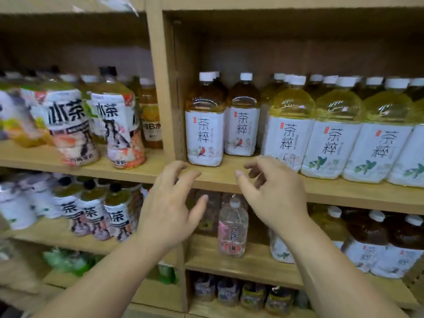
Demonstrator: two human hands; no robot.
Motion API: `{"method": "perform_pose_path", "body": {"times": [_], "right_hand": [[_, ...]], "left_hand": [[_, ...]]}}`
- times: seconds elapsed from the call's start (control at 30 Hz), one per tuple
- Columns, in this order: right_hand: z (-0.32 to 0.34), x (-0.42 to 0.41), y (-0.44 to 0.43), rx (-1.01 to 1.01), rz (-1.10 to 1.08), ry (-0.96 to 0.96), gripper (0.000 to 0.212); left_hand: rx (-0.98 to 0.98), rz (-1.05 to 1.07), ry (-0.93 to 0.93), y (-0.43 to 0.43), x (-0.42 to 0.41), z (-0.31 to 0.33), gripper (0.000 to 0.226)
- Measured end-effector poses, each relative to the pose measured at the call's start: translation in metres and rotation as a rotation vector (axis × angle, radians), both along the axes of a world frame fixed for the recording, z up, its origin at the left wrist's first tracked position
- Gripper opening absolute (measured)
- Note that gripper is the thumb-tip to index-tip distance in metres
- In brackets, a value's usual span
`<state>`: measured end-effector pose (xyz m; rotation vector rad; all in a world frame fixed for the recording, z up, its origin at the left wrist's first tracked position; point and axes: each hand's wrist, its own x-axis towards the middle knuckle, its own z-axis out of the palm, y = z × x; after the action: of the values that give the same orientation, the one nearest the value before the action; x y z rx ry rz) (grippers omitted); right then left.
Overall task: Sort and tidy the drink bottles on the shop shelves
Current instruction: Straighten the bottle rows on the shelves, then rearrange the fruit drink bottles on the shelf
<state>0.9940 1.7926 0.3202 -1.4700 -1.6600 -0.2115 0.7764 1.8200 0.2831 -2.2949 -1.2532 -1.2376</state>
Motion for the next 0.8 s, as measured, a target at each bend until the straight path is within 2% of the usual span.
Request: {"method": "perform_pose_path", "body": {"times": [0.23, 0.4, 0.53, 0.67, 0.8], "right_hand": [[0.026, -0.083, 0.039, -0.062, 0.233, -0.041, 0.036], [0.033, -0.154, 0.058, -0.007, 0.366, 0.039, 0.038], [0.03, -0.204, 0.083, -0.072, 0.371, 0.153, 0.056], [0.023, -0.236, 0.114, -0.181, 0.3, 0.348, 0.09], [0.029, -0.258, 0.133, -0.199, 0.227, 0.461, 0.1]], "left_hand": [[-0.034, 0.233, -0.09, 0.025, -0.089, 0.035, 0.055], [0.005, 0.313, -0.238, 0.051, -0.162, 0.045, 0.057], [0.006, 0.384, -0.381, 0.077, -0.214, 0.051, 0.07], [-0.181, 0.26, -0.502, 0.106, -0.252, 0.058, 0.089], [-0.355, 0.054, -0.573, 0.13, -0.269, 0.07, 0.097]]}}
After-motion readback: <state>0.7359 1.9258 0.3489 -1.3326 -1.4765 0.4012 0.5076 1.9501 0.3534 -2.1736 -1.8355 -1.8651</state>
